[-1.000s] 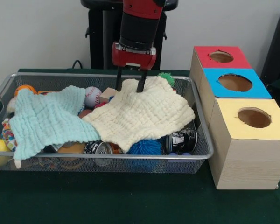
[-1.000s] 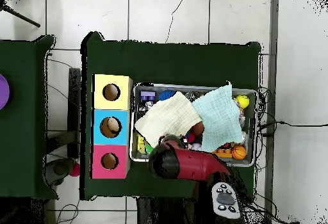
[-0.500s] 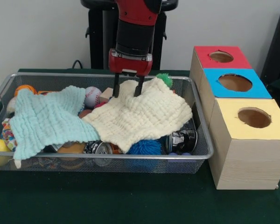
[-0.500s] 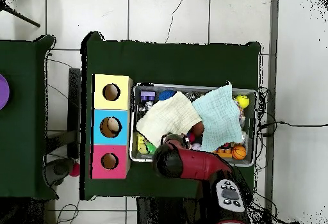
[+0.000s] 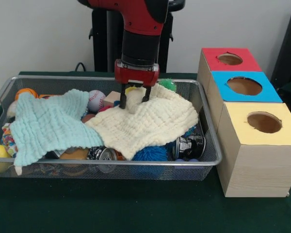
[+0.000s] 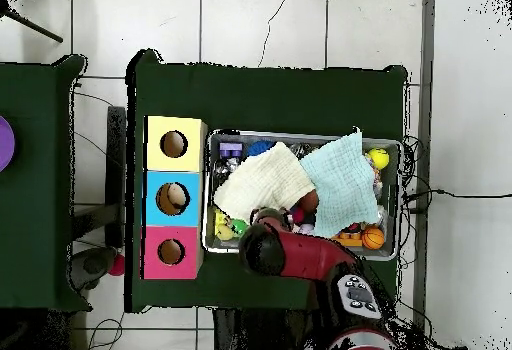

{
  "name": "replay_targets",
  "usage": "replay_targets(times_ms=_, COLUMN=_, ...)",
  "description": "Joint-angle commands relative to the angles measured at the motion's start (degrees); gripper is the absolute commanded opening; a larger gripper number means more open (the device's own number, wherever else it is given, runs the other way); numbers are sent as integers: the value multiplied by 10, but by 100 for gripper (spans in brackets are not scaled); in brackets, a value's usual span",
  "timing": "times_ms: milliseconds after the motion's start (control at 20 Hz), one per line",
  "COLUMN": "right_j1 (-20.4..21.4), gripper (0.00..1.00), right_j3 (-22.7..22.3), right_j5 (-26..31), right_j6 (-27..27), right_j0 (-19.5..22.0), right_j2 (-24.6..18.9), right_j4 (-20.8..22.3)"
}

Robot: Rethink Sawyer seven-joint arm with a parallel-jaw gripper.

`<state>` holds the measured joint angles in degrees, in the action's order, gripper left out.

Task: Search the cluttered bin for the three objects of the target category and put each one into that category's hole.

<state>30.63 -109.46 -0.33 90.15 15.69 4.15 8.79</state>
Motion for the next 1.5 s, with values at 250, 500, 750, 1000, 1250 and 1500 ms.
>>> replay_targets(times_ms=250, right_j1=-37, gripper=100, right_j3=-11, right_j5=-13, right_j6=150, right_j0=77, right_j2=-145, right_j4=-59)
replay_targets(times_ms=500, right_j1=-43, gripper=0, right_j3=5, right_j5=-46, right_j6=118, right_j0=62, right_j2=-126, right_j4=-29)
replay_targets(times_ms=750, right_j1=-25, gripper=0, right_j3=11, right_j5=-18, right_j6=95, right_j0=59, right_j2=-124, right_j4=-18)
replay_targets(times_ms=1000, right_j1=22, gripper=0, right_j3=3, right_j5=81, right_j6=56, right_j0=66, right_j2=-111, right_j4=-18)
replay_targets(times_ms=1250, right_j1=100, gripper=0, right_j3=6, right_j5=184, right_j6=-27, right_j0=95, right_j2=-95, right_j4=21)
replay_targets(times_ms=1500, right_j1=171, gripper=0, right_j3=2, right_j5=286, right_j6=-99, right_j0=173, right_j2=-145, right_j4=36)
